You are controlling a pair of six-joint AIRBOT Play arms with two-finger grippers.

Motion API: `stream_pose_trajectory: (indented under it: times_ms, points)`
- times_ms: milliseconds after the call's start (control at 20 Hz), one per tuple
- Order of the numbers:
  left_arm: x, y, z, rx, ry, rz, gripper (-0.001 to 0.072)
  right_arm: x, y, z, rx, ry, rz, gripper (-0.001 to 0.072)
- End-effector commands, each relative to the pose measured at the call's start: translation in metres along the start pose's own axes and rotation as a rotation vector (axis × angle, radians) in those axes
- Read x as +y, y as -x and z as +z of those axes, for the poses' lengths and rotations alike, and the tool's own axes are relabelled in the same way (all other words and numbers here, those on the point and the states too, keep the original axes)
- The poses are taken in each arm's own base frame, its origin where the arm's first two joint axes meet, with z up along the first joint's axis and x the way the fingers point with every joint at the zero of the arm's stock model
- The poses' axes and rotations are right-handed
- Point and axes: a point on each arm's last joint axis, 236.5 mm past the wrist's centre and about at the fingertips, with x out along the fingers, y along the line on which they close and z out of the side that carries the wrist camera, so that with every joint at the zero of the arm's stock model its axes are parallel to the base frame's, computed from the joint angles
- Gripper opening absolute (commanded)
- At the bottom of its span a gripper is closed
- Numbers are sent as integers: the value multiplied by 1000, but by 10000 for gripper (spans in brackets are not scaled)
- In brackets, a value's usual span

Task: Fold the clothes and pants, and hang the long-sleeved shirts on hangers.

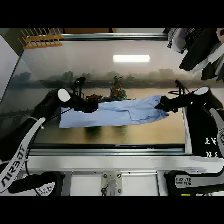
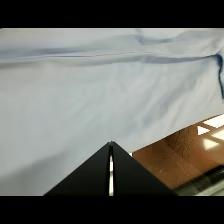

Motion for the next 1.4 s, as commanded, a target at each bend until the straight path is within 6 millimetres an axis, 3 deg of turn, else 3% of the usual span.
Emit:
stream_pose_trajectory:
  times_ms: [0,100,300,500,700,850,1050,1150,1350]
  points:
    - [-27,-34,15,34,-67,-17,7,27,57,4,36,64,-117,16]
    - [-48,-55,26,45,-111,-33,7,57,80,9,34,128,-159,16]
    - [-85,-98,34,78,-186,-61,7,114,104,12,14,275,-229,16]
    - [-108,-136,15,181,-248,-74,7,166,109,8,-19,409,-220,16]
    - [-129,-156,-2,249,-303,-88,7,187,102,-1,-7,467,-205,16]
    - [-137,-157,-2,239,-317,-95,7,193,98,-6,2,487,-209,16]
    - [-121,-148,6,255,-286,-83,7,199,90,-11,20,508,-214,16]
    - [-107,-130,23,235,-258,-77,7,203,83,-16,34,505,-210,16]
    - [-70,-74,82,100,-181,-65,7,221,60,-28,67,522,-194,16]
